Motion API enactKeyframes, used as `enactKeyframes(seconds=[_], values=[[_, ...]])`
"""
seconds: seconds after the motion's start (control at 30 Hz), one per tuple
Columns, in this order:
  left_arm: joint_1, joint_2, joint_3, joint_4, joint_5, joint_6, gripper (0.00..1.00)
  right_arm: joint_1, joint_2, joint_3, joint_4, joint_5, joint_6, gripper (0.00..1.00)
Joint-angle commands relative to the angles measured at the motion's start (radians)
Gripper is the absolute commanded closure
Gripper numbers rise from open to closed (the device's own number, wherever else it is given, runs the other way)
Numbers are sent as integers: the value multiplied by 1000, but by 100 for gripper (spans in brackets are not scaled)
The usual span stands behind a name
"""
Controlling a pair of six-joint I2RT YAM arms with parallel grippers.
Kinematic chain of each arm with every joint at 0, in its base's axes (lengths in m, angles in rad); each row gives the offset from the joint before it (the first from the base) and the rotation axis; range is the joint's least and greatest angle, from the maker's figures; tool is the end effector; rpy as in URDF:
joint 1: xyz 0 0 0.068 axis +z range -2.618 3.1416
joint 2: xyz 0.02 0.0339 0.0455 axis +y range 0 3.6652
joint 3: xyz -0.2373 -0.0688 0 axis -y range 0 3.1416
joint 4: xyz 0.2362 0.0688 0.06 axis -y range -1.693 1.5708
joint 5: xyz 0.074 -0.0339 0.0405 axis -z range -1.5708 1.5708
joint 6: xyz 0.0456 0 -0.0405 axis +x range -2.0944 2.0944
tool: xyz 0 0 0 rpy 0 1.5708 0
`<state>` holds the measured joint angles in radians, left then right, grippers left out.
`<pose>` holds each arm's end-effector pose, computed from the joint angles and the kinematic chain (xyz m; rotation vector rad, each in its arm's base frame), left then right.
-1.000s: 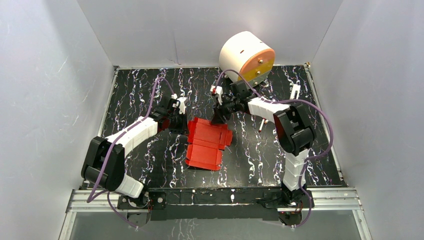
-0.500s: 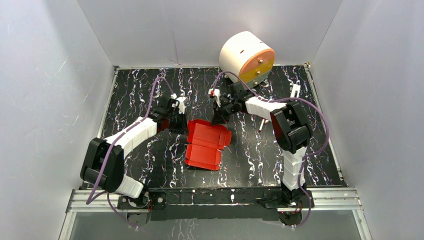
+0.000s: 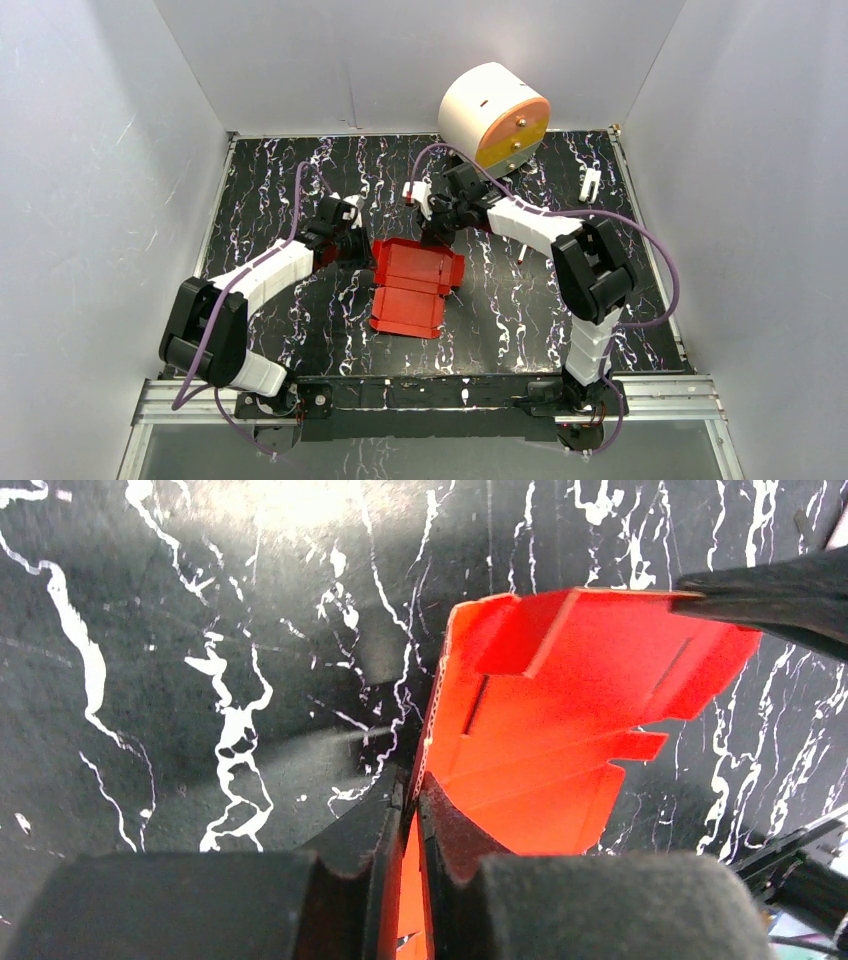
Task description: Fold the paper box
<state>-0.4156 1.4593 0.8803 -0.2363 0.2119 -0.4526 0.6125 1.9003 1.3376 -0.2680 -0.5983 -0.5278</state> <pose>0.2756 -0.1321 0.1840 0.0584 2.4656 -0.6490 0.3157 0.2532 0.1803 -1.4897 1.8079 0.7549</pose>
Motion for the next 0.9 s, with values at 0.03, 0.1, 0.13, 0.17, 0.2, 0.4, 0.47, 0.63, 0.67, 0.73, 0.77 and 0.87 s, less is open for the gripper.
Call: enactKeyframes(seconds=[0.03, 0.1, 0.13, 0.17, 0.2, 0.4, 0.47, 0.63, 0.67, 0.73, 0.77, 0.87], values=[[-5, -109, -97, 112, -57, -141, 90, 60, -125, -32, 11, 140, -107, 100], [-6, -144, -133, 161, -74, -163, 89, 85, -149, -52, 22, 180, -147, 100], [-5, -159, -153, 188, -79, -175, 88, 97, -159, -64, 31, 202, -163, 100], [-5, -178, -171, 218, -83, -185, 87, 107, -170, -73, 40, 226, -183, 100], [-5, -197, -190, 245, -88, -195, 84, 117, -180, -83, 46, 250, -199, 100], [-4, -345, -298, 386, -160, -231, 69, 165, -237, -139, 105, 388, -309, 100], [-2, -391, -328, 425, -192, -244, 62, 174, -255, -162, 137, 426, -351, 100], [5, -435, -377, 506, -262, -262, 52, 198, -281, -203, 198, 511, -443, 100], [7, -426, -374, 518, -264, -264, 52, 205, -285, -213, 210, 521, -462, 100], [11, -397, -364, 549, -261, -268, 52, 213, -292, -246, 268, 542, -495, 100], [13, -378, -359, 562, -260, -271, 52, 221, -293, -263, 299, 551, -514, 100], [22, -326, -339, 589, -257, -268, 53, 244, -297, -307, 357, 581, -560, 100]])
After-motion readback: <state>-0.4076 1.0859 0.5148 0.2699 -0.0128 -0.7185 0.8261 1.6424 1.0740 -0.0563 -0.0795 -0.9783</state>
